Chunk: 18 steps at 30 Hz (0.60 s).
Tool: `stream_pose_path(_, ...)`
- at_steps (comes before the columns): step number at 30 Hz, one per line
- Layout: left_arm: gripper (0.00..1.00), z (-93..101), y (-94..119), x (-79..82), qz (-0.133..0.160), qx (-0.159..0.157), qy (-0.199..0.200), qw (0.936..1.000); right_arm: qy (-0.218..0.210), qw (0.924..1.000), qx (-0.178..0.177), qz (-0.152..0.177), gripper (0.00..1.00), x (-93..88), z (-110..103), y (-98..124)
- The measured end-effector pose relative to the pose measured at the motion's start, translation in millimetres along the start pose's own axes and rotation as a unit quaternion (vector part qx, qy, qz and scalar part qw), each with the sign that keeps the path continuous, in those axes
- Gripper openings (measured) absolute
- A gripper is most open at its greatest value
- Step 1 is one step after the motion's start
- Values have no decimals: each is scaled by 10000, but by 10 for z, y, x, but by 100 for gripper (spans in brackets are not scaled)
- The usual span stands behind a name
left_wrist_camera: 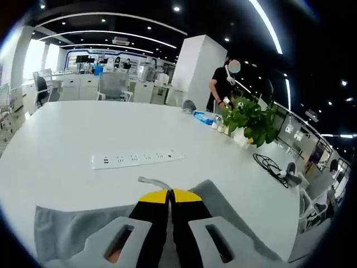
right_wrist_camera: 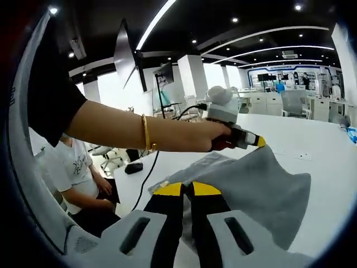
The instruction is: Fold the towel on the table until its edges align and the towel forms a compact rectangular stack.
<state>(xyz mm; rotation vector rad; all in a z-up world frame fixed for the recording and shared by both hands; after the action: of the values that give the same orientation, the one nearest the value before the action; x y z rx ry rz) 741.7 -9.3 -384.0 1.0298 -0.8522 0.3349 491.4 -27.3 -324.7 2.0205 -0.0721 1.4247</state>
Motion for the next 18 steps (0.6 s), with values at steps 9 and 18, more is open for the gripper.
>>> stream_pose_path(9, 0, -246, 367, 97, 112, -22, -295, 9995, 183, 9993, 334, 56, 2, 190, -260, -288)
stream_pose_path(18, 0, -494, 636, 59, 205, 52, -320, 9993, 370, 9979, 529, 103, 2, 335, -480, -515)
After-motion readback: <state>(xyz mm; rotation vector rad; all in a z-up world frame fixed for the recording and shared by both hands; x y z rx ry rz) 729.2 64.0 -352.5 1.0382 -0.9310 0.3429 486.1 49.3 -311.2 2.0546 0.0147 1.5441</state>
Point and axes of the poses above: the point that each gripper's makers call its tool centre point, and the gripper's own axes: y roughly backward along the fingers, z roughly to its right, x roughly out of its top, the point moved 1 cm from there along y, roughly backward along the fingers, and after that the axes turned 12 degrees about -z, right-handed, at the moved point
